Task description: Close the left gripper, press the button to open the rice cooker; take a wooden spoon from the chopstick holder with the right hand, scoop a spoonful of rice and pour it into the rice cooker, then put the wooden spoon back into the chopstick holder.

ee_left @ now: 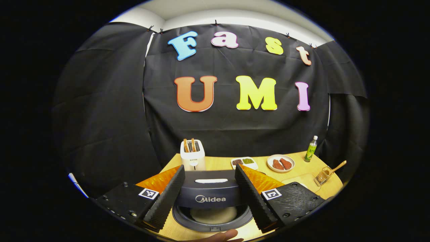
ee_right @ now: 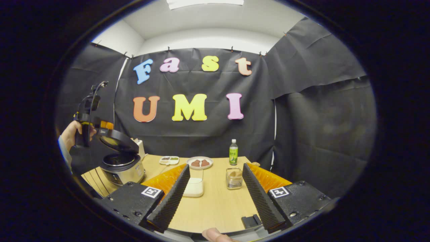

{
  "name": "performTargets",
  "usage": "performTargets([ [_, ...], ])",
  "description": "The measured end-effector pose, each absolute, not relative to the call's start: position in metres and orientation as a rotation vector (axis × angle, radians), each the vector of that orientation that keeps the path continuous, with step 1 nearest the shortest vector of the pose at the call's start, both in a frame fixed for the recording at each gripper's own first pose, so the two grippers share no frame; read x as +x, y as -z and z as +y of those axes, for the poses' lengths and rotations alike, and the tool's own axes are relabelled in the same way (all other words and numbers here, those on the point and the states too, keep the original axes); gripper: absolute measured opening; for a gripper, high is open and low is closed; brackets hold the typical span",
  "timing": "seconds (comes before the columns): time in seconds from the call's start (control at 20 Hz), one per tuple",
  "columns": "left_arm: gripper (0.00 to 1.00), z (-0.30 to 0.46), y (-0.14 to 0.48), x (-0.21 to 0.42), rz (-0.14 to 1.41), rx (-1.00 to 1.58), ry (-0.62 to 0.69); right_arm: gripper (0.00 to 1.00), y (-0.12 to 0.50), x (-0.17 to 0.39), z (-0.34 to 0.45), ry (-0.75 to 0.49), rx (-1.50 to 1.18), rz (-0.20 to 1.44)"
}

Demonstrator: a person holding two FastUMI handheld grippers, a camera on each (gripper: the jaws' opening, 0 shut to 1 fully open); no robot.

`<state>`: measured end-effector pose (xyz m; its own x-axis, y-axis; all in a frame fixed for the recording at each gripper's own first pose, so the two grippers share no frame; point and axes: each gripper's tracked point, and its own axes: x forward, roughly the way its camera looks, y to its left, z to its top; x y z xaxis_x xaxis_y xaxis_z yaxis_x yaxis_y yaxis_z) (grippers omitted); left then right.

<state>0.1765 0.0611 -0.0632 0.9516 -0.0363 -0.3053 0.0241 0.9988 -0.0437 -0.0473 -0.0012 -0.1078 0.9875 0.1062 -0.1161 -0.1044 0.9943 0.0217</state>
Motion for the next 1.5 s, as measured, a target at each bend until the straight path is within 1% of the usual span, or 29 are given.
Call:
performTargets([
  [0.15, 0.97, 0.057, 0.087, 0.158, 0.337, -0.042, 0.057, 1.0, 0.101, -0.053, 0.009, -0.112, 0.023, 0.114],
  [0.3, 0.96, 0.055, 0.112, 0.145, 0.358, -0.046, 0.05, 1.0, 0.093, -0.056, 0.028, -0.135, 0.044, 0.083],
  [0.55, 0.97, 0.053, 0.132, 0.135, 0.312, -0.039, 0.033, 1.0, 0.101, -0.056, 0.057, -0.193, 0.038, 0.093],
  [0.95, 0.97, 0.05, 0.174, 0.121, 0.334, -0.039, 0.02, 1.0, 0.113, -0.052, 0.074, -0.213, 0.038, 0.112],
  [1.0, 0.98, 0.05, 0.168, 0.121, 0.285, -0.032, 0.019, 1.0, 0.114, -0.051, 0.075, -0.216, 0.039, 0.111],
  [1.1, 0.98, 0.051, 0.168, 0.121, 0.259, -0.055, 0.015, 1.0, 0.117, -0.052, 0.076, -0.223, 0.032, 0.116],
  [1.3, 0.98, 0.05, 0.174, 0.122, 0.25, -0.058, -0.01, 1.0, 0.119, -0.053, 0.074, -0.222, 0.025, 0.121],
  [1.4, 0.98, 0.048, 0.181, 0.121, 0.271, -0.072, -0.007, 1.0, 0.118, -0.053, 0.072, -0.22, 0.021, 0.119],
  [1.5, 0.99, 0.048, 0.18, 0.121, 0.24, -0.075, -0.001, 1.0, 0.117, -0.053, 0.071, -0.214, 0.017, 0.116],
])
